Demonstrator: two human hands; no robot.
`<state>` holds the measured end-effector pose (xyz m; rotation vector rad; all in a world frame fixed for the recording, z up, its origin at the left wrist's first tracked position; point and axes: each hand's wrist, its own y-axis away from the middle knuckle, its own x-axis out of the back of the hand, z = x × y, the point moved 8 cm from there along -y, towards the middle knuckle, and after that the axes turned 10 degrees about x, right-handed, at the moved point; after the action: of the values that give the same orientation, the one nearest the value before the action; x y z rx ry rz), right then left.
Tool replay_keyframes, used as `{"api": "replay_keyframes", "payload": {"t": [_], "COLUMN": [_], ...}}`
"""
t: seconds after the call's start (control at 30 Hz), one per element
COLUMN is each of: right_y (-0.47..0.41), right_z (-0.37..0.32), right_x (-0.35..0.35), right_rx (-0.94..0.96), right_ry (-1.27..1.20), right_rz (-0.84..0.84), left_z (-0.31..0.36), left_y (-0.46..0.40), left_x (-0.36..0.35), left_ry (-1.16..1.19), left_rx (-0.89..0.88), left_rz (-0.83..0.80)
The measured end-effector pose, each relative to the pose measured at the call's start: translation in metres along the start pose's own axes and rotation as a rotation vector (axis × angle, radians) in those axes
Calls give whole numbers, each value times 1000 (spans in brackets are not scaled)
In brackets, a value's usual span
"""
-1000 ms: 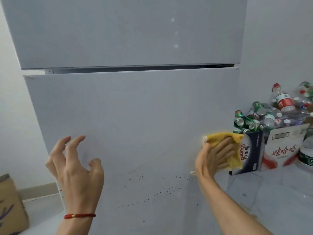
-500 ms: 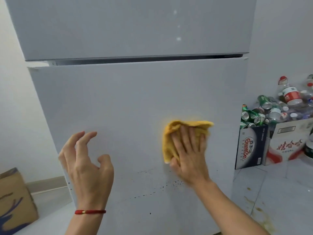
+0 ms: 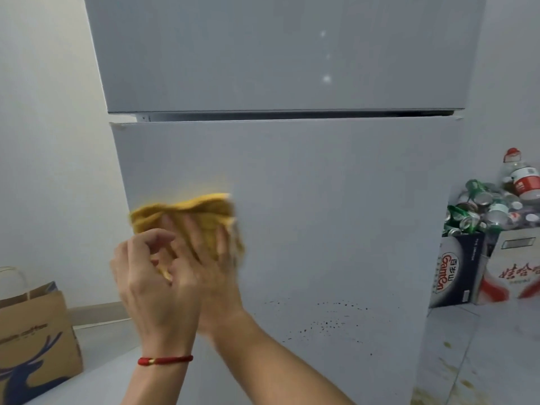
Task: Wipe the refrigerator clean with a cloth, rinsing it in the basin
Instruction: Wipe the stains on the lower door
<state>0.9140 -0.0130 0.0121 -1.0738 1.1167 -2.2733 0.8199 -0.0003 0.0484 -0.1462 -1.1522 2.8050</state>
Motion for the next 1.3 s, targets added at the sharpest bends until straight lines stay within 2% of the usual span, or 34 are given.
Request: {"api": "replay_keyframes", "payload": {"t": [0.07,0.1,0.17,0.3,0.4,0.47,0.53,0.6,0.67,0.73,0.93,1.03,1.1,1.13,1.2,1.3], "right_y": [9,18,40,104,153,187,217,225,204,156,14,-1,11,22,52,116], "right_z": [10,26,87,237,322,344,338,309,268,223,37,-43,-55,-46,1,124], "right_x": [9,15,29,58,72,76,71,63,53,43,3,-26,-29,-24,-12,13], "right_rx": [241,281,221,-263,-700,-1080,-1440,-1588,-1522,-1315,-454,-23,191,253,237,-84], "right_ry": [-50,-59,-2,41,-68,-209,-344,-382,-383,-368,-59,5,-6,-16,8,53], "right_rz": [-4,14,28,93,152,258,397,441,419,358,83,-80,-92,-73,-58,16], "left_z": [1,2,5,10,4,-4,-9,-17,-25,-31,-31,-28,-31,-32,-34,-37], "left_y": [0,1,5,11,6,2,-3,-13,-20,-22,-31,-36,-34,-32,-29,-26], "left_x": [-1,-2,-10,-20,-16,-12,-4,3,10,16,31,39,39,38,36,34], "left_ry": [14,0,-18,-39,-49,-59,-61,-58,-47,-24,-7,12,9,1,-17,-34], "left_rx": [18,20,26,-8,7,36,45,52,90,121,114,95,119,129,141,152], "left_rz": [1,-16,-66,-143,-141,-148,-141,-124,-98,-71,-18,12,10,1,-25,-44]}}
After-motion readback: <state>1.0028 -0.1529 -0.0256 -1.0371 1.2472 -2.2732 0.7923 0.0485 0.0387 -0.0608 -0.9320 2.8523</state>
